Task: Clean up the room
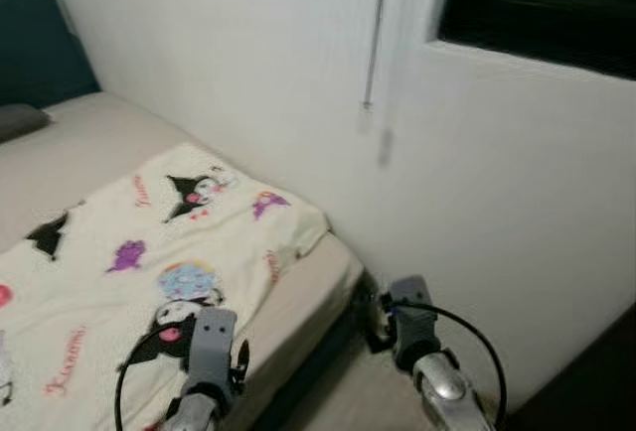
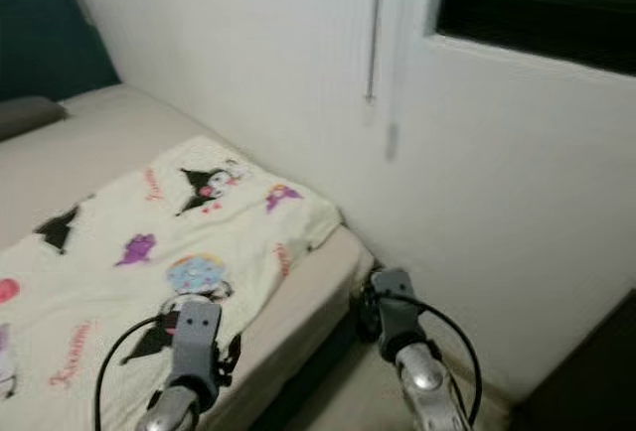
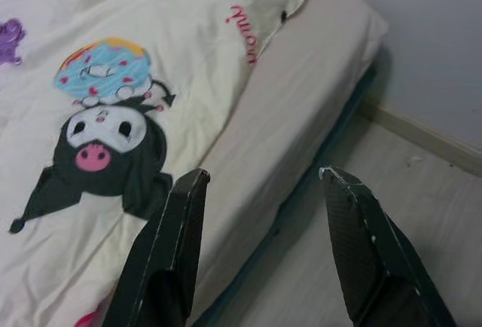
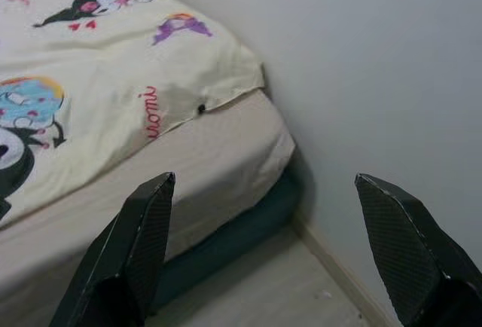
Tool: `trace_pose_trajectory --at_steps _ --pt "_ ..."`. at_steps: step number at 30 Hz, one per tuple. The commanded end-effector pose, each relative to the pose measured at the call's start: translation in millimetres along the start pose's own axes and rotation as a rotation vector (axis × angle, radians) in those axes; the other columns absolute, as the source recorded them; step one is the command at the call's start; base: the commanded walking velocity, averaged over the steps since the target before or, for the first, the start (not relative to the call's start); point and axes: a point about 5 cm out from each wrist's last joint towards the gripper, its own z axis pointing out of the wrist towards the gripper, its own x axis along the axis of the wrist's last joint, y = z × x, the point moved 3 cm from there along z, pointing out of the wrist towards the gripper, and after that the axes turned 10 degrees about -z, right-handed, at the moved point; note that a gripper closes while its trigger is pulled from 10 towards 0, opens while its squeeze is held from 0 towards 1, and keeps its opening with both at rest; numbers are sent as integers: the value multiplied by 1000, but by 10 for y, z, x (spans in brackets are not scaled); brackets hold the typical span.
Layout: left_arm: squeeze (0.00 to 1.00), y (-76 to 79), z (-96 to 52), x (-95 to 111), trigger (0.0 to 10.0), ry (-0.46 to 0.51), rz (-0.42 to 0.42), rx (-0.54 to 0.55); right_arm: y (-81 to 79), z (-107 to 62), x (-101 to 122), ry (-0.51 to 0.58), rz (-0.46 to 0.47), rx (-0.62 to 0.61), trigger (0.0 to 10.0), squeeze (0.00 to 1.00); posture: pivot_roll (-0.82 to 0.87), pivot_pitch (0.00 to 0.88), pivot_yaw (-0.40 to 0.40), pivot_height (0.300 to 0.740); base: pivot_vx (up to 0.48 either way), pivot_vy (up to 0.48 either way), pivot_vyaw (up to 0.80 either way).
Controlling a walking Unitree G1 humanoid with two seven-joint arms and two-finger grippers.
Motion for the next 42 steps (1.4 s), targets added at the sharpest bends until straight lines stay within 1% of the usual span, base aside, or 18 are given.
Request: trace_pose_trajectory --at_steps 1,8,18,21,24,42 --pt "0 -62 -19 -35 10000 -9 11 24 -78 5 -13 -8 10 22 10000 0 -28 110 20 740 0 0 0" --pt "0 -58 -23 -29 10000 6 27 28 -81 8 -9 -5 11 23 10000 0 -28 118 21 740 0 0 0" --pt "0 -43 -29 -20 10000 15 28 21 -85 2 -11 -4 1 18 10000 0 -45 133 26 740 0 0 0" --pt "0 -29 -27 -17 10000 20 27 12 -90 8 7 4 -53 27 10000 0 -45 134 28 740 0 0 0" --pt "0 -28 -24 -15 10000 20 28 13 -94 7 0 0 -56 28 10000 0 -45 134 28 740 0 0 488" --pt "0 -38 -19 2 10000 27 25 16 -143 8 19 11 -63 51 10000 0 -34 126 24 740 0 0 800"
